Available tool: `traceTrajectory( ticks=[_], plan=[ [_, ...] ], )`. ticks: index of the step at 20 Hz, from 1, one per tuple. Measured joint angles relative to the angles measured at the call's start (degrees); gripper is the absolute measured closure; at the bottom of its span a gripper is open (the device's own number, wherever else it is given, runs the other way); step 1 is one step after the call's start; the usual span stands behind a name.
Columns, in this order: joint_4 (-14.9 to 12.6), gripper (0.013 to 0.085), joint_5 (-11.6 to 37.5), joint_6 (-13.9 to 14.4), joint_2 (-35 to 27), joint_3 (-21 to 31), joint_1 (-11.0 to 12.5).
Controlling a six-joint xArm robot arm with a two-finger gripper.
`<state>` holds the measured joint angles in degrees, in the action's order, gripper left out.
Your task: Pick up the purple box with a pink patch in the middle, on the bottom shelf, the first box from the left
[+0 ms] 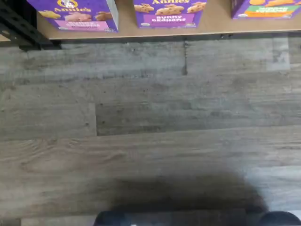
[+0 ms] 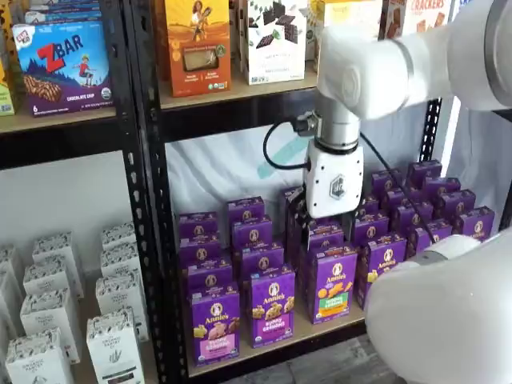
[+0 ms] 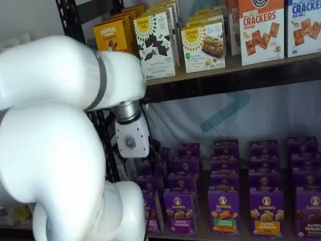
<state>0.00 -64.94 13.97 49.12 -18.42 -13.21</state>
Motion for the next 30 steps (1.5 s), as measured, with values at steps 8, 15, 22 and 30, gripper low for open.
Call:
traceTrajectory(
  ticks=[8,15,22,30],
  plan=[
    [0.2,0.013,10.9,1.2,-2.1,6.5,-1.3],
    [1.3,0.013,18.7,1.1,-6.7,9.9,-2.1],
    [2.8,0.013,27.3,1.3,-13.1,11.7,-3.7],
    [6.5,0.013,37.6,0.6,-21.9,12.6,-6.7]
  ],
)
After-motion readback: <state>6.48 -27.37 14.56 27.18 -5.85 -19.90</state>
